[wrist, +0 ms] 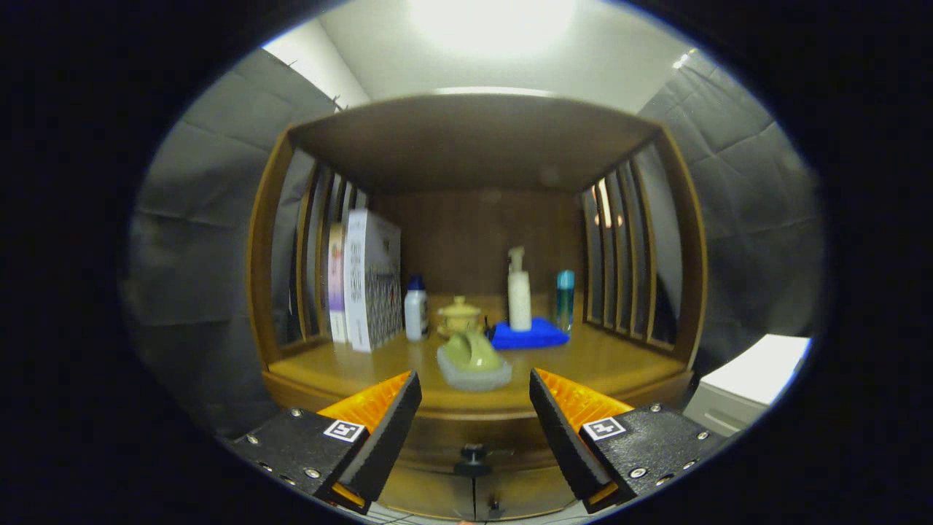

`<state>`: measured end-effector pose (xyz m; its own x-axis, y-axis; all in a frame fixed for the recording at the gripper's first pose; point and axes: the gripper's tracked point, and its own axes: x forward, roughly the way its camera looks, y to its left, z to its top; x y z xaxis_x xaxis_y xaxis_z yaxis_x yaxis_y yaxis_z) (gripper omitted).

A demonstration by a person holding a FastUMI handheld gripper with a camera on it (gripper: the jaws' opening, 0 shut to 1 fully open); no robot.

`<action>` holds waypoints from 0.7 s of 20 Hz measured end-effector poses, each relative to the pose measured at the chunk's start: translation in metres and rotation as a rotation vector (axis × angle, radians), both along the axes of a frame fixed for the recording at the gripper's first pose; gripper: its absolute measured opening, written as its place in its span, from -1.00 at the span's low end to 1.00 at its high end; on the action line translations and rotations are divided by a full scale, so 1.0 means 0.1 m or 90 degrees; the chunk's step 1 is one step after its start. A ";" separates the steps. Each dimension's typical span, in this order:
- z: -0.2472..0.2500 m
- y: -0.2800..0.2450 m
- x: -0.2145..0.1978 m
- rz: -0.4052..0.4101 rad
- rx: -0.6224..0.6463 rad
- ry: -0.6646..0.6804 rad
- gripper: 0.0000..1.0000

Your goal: Pull open the drawer, take out the items inside it, and place them on the countertop above the cabinet.

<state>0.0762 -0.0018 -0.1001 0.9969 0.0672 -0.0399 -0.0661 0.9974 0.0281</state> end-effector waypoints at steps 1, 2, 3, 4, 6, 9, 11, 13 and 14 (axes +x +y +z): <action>0.20 -0.08 -0.05 -0.012 -0.007 -0.004 0.86; 0.38 -0.13 -0.13 -0.020 -0.013 -0.001 0.86; 0.53 -0.14 -0.21 -0.018 -0.016 0.006 0.86; 0.65 -0.08 -0.27 -0.009 -0.017 0.008 0.86; 0.91 -0.01 -0.47 0.001 -0.018 0.008 0.86; 1.35 0.22 -0.81 0.023 -0.020 -0.031 0.86; 1.58 0.35 -1.05 0.026 -0.018 -0.064 0.86; 1.74 0.45 -1.22 0.019 -0.009 -0.086 0.86; 1.74 0.47 -1.28 0.013 -0.003 -0.087 0.86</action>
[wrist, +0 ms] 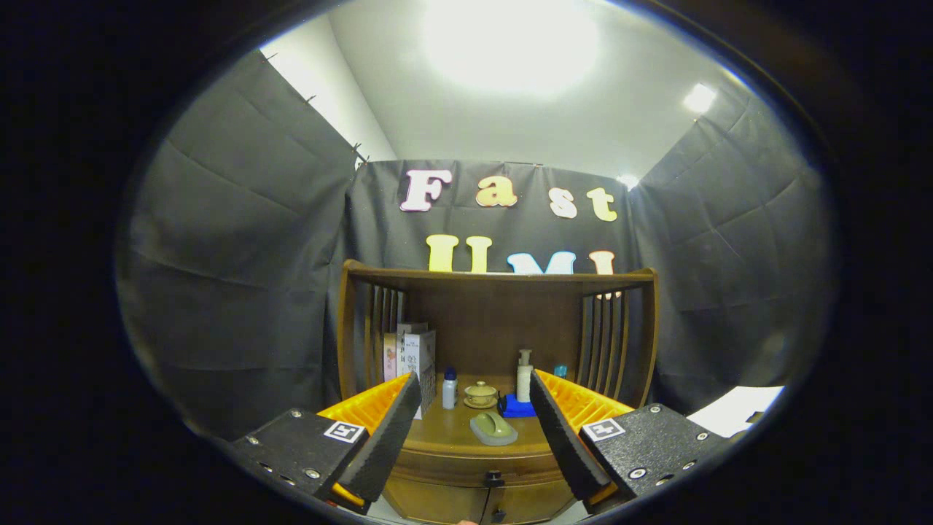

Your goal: Pull open the drawer, take out the items inside it, and place them on the countertop above the cabinet.

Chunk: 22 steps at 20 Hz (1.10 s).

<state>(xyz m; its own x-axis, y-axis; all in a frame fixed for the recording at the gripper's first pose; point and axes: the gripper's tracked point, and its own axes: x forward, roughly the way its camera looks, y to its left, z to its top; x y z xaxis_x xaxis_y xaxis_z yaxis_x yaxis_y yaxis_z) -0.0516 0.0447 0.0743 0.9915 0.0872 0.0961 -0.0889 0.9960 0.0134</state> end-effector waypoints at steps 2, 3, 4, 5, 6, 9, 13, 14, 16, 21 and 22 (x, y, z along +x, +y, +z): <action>0.06 0.12 0.01 0.032 0.000 -0.012 0.86; 0.04 0.08 0.02 0.026 0.006 -0.006 0.86; -0.02 0.02 0.07 0.012 0.011 0.003 0.87; -0.07 -0.02 0.11 0.003 0.013 0.011 0.87; -0.10 -0.03 0.16 0.001 0.009 0.015 0.87; -0.17 -0.09 0.18 -0.010 -0.029 0.021 0.88; -0.28 -0.06 0.23 -0.011 -0.044 0.039 0.88; -0.31 -0.05 0.25 -0.009 -0.046 0.041 0.89; -0.37 -0.03 0.28 -0.003 -0.047 0.049 0.89; -0.45 0.00 0.31 0.003 -0.059 0.062 0.89; -0.47 0.01 0.32 0.007 -0.058 0.066 0.89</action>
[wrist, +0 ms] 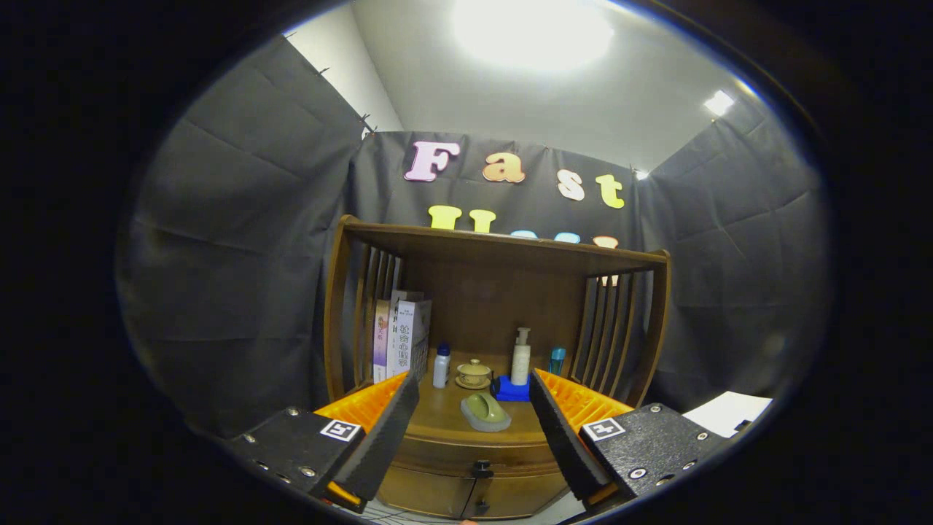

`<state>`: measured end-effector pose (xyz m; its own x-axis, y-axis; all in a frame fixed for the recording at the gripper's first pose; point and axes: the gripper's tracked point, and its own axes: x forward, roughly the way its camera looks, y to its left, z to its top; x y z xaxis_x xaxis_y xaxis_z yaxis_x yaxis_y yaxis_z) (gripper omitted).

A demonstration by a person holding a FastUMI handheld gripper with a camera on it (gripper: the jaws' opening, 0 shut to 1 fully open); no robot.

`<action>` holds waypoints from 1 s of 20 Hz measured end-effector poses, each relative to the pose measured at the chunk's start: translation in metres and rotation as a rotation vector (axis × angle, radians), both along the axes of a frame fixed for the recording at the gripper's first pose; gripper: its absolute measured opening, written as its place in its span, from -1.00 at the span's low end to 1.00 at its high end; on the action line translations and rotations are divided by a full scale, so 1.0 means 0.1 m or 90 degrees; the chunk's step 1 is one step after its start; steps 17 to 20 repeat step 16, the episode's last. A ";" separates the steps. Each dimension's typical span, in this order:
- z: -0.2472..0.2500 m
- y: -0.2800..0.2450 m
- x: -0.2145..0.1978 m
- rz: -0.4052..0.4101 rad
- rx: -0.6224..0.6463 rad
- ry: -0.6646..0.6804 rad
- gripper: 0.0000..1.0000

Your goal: Pull open the drawer, take out the items inside it, and place them on the countertop above the cabinet.

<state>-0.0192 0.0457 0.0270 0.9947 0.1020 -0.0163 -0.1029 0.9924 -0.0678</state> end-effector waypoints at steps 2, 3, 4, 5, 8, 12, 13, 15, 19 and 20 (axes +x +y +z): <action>-0.03 -0.01 0.02 0.001 0.006 0.006 0.89; -0.04 -0.01 0.02 0.003 0.010 0.008 0.89; -0.05 -0.01 0.02 0.005 0.013 0.010 0.89; -0.06 -0.01 0.03 0.007 0.016 0.011 0.89; -0.08 -0.01 0.05 0.015 0.020 0.015 0.89; -0.11 -0.05 0.06 0.008 0.021 0.020 0.89; -0.11 -0.04 0.06 0.011 0.024 0.021 0.89; -0.11 -0.05 0.06 0.014 0.030 0.021 0.89; -0.11 -0.05 0.06 0.015 0.030 0.020 0.90; -0.11 -0.05 0.06 0.015 0.030 0.020 0.90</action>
